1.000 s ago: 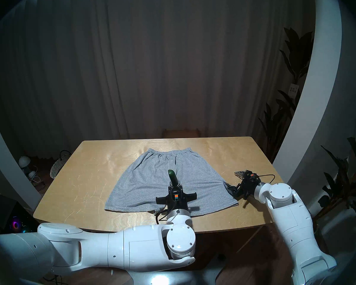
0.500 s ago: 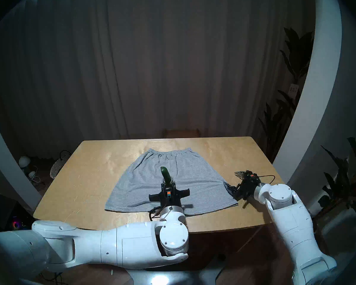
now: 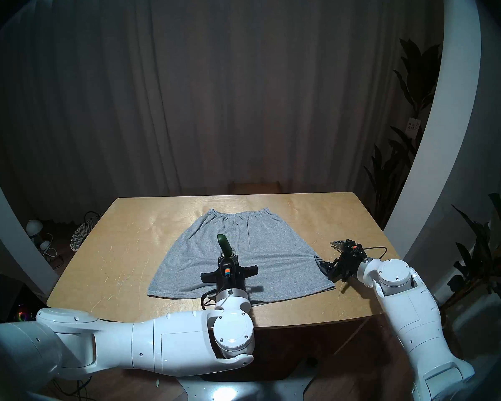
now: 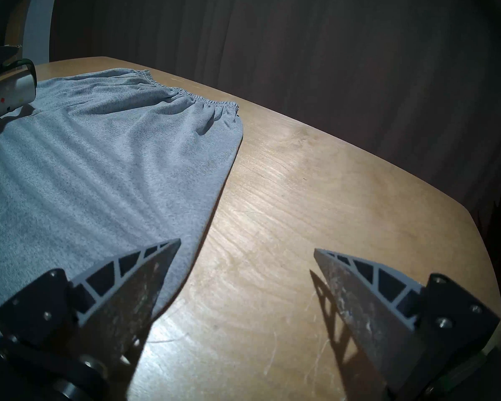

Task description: Remove lint and debris from pants with a lint roller

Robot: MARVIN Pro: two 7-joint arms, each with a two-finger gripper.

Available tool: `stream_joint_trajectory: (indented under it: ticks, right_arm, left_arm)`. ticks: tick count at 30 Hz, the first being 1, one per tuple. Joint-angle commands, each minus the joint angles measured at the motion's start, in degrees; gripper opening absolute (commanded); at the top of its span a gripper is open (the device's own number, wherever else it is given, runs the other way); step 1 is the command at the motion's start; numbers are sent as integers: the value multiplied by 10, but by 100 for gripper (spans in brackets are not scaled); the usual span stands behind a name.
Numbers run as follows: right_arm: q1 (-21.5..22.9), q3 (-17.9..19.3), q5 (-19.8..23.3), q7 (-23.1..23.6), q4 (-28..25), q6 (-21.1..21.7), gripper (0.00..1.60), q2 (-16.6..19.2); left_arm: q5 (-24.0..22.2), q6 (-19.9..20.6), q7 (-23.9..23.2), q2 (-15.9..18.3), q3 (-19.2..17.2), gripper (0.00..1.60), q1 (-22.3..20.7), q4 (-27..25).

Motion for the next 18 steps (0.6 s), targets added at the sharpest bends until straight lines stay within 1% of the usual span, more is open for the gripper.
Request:
stream_joint_trajectory:
  ticks: [1, 2, 4, 6, 12, 14, 17, 18]
  right_arm:
    - [-27, -7, -9, -2, 8, 8, 160, 2]
    - [-27, -7, -9, -3, 8, 8, 160, 3]
    - [-27, -10, -10, -5, 9, 8, 160, 2]
    - [-27, -11, -10, -7, 10, 8, 160, 3]
    - [-24, -17, -11, -11, 11, 8, 160, 2]
    - [-23, -19, -10, -11, 11, 6, 160, 3]
    - [-27, -16, -3, -14, 4, 6, 160, 0]
    - [-28, -11, 8, -10, 1, 0, 160, -2]
  left_arm:
    - [9, 6, 19, 30, -7, 0, -7, -48]
    - [11, 5, 21, 33, -7, 0, -8, -54]
    - [29, 14, 22, 40, 3, 0, -14, -61]
    - [19, 15, 25, 43, -2, 0, -12, -72]
    - [20, 18, 29, 60, -4, 0, -14, -85]
    - [20, 12, 29, 71, -8, 0, -14, -99]
    - [23, -11, 25, 94, -16, 0, -14, -129]
    - [39, -42, 7, 104, -18, 0, -15, -140]
